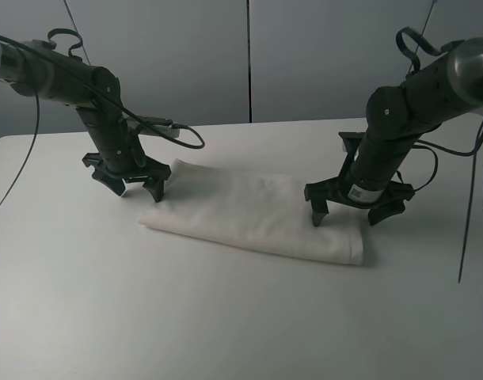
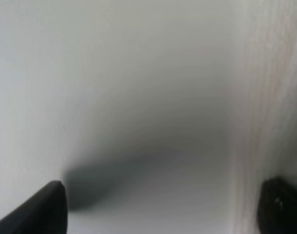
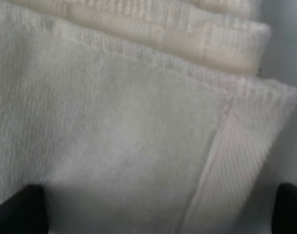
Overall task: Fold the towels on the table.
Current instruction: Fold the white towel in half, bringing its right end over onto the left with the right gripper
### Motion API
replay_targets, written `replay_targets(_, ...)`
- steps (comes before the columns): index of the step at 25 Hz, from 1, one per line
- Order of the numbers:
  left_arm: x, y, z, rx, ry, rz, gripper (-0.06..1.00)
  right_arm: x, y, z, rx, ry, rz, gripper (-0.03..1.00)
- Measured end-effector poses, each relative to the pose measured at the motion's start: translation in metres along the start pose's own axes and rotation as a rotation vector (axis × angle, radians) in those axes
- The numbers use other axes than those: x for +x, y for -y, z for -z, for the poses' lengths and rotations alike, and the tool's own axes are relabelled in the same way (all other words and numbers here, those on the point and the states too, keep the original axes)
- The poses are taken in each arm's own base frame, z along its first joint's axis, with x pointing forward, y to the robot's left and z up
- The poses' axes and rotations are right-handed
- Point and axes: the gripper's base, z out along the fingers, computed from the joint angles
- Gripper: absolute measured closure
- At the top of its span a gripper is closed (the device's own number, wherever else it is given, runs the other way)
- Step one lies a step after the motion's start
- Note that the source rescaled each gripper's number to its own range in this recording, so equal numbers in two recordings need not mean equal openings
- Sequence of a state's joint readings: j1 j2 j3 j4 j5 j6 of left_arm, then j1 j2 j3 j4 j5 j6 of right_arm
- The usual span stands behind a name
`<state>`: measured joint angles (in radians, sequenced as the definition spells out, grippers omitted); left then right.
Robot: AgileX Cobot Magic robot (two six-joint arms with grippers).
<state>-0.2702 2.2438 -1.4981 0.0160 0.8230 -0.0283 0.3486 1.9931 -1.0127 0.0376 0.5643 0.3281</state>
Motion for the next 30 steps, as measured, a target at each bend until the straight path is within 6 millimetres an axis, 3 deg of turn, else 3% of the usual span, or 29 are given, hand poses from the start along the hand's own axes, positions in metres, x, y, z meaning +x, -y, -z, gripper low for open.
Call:
replay_targets(3,0.0,0.0,0.0,-0.001,0.0,-0.001,-0.05,0.0,-0.001,0.0,-0.006,0.0,-0.008,-0.03)
replay_targets(8,0.0,0.0,0.0,-0.002,0.001,-0.004,-0.05,0.0,-0.003,0.0,-0.031,0.0,-0.04,0.2)
replay_targets(18,0.0,0.0,0.0,-0.005,0.0,-0.006,-0.05,-0.001,-0.004,0.0,-0.048,0.014,-0.056,0.27)
replay_targets(20,0.0,0.0,0.0,-0.005,0.0,-0.006,-0.05,-0.002,-0.005,-0.001,-0.051,0.021,-0.048,0.4)
replay_targets(26,0.0,-0.001,0.0,-0.006,0.0,-0.007,-0.05,-0.001,-0.012,-0.001,-0.072,0.036,-0.042,0.89)
replay_targets(30,0.0,-0.001,0.0,-0.006,0.0,-0.007,-0.05,-0.001,-0.013,-0.001,-0.074,0.037,-0.044,0.93)
